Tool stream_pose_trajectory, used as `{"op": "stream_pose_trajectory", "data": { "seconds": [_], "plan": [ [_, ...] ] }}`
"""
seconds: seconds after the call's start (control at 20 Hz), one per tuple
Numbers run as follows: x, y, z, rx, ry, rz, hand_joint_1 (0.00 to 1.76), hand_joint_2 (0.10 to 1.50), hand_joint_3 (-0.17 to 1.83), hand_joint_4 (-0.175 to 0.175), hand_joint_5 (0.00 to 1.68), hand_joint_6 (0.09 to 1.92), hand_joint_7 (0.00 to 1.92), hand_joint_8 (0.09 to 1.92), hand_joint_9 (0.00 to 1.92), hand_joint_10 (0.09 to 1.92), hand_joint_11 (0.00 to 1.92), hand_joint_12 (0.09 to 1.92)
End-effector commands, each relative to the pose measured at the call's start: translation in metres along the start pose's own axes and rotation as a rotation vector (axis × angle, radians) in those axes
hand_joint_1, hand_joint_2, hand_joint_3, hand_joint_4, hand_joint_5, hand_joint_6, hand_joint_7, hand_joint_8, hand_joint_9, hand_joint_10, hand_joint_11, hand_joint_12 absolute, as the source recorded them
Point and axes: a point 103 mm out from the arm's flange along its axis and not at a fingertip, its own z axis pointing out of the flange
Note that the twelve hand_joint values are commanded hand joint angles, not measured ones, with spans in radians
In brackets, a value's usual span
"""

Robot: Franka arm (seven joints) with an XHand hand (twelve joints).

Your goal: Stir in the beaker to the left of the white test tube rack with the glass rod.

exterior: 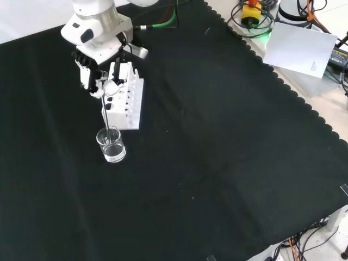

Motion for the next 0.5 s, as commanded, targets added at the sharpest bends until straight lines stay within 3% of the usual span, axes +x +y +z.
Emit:
{"op": "stream_pose_trajectory", "data": {
  "seconds": [0.05, 0.3, 0.5],
  "plan": [
    [-0.007, -0.010, 0.005, 0.001, 0.003, -0.005, 1.30, 0.61, 0.92, -0.175, 1.06, 0.92, 1.17, 1.25, 1.74, 0.76, 1.74, 0.66],
    [0.031, -0.006, -0.001, 0.006, -0.011, -0.036, 1.30, 0.61, 0.92, -0.175, 1.06, 0.92, 1.17, 1.25, 1.74, 0.76, 1.74, 0.66],
    [0.047, 0.006, -0.004, 0.010, -0.008, -0.062, 1.30, 0.61, 0.92, -0.175, 1.06, 0.92, 1.17, 1.25, 1.74, 0.76, 1.74, 0.66]
  ]
}}
